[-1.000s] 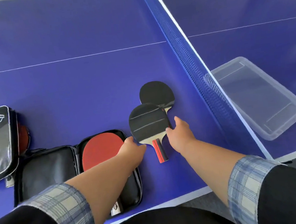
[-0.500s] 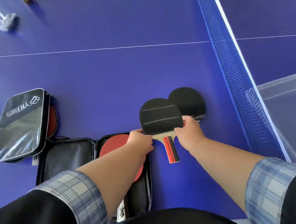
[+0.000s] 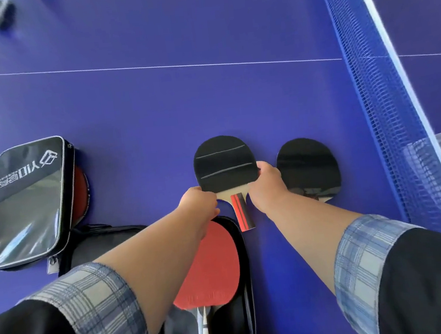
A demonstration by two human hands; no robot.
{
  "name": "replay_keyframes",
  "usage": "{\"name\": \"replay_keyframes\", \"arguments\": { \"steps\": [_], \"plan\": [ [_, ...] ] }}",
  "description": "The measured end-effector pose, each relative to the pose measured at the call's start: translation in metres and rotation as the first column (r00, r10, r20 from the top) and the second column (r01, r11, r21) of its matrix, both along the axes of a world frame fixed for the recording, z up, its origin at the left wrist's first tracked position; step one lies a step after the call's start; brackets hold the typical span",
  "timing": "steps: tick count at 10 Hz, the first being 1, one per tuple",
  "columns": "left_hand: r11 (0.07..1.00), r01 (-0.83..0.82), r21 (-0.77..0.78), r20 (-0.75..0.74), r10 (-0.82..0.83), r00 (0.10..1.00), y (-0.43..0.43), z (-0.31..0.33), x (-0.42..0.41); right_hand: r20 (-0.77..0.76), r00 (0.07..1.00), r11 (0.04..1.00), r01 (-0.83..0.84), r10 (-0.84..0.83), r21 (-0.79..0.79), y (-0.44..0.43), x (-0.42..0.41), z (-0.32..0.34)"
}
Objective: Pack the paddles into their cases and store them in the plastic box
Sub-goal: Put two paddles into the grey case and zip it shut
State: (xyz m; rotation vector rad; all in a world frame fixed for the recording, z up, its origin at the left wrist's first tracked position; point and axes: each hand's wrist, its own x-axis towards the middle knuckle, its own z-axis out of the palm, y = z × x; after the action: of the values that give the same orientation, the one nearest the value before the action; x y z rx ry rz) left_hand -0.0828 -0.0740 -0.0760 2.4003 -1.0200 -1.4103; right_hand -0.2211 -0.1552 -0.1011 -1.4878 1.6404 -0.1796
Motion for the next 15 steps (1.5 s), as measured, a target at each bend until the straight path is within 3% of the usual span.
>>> {"name": "replay_keyframes", "arguments": {
  "steps": [1,2,3,4,5,6,8,11,13,15],
  "plan": [
    [0.818,-0.573,-0.054,-0.275,0.539,0.796,-0.001,-0.004,-0.008,-0.026,0.997,0.997,-0.069,0.069,0.031,0.003,-0.006,0.000],
    [0.780,-0.598,-0.183,-0.080,0.595,0.800,0.000,-0.004,-0.025,0.004,0.997,0.995,-0.081,0.081,-0.059,0.001,-0.021,0.007],
    [0.832,-0.423,-0.360,-0.125,0.406,0.905,-0.002,0.001,-0.059,0.061,0.992,0.961,0.124,-0.112,-0.246,-0.011,-0.056,0.020],
    [0.949,-0.136,-0.284,-0.146,0.097,0.984,-0.019,-0.001,-0.098,-0.027,0.939,0.905,0.322,-0.343,-0.276,-0.029,-0.103,0.025],
    [0.976,-0.078,-0.203,-0.166,0.044,0.985,-0.046,-0.007,-0.121,0.003,0.882,0.881,0.470,-0.470,-0.059,-0.036,-0.137,0.020],
    [0.983,-0.080,-0.164,-0.202,0.045,0.978,-0.061,-0.011,-0.131,0.020,0.911,0.910,0.409,-0.411,0.071,-0.033,-0.147,0.013],
    [0.962,-0.218,-0.162,-0.302,0.162,0.939,-0.050,-0.008,-0.135,0.075,0.917,0.914,0.380,-0.392,0.140,-0.021,-0.163,0.019],
    [0.794,-0.558,-0.240,-0.306,0.484,0.820,0.021,0.039,-0.091,0.300,0.917,0.958,0.212,-0.263,0.192,0.033,-0.129,0.065],
    [0.751,-0.607,-0.259,-0.202,0.573,0.794,0.096,0.054,-0.041,0.354,0.915,0.954,0.090,-0.193,0.287,0.083,-0.074,0.077],
    [0.779,-0.585,-0.226,-0.160,0.563,0.811,0.153,0.033,-0.009,0.338,0.933,0.941,0.001,-0.122,0.338,0.130,-0.042,0.061]
  ]
}}
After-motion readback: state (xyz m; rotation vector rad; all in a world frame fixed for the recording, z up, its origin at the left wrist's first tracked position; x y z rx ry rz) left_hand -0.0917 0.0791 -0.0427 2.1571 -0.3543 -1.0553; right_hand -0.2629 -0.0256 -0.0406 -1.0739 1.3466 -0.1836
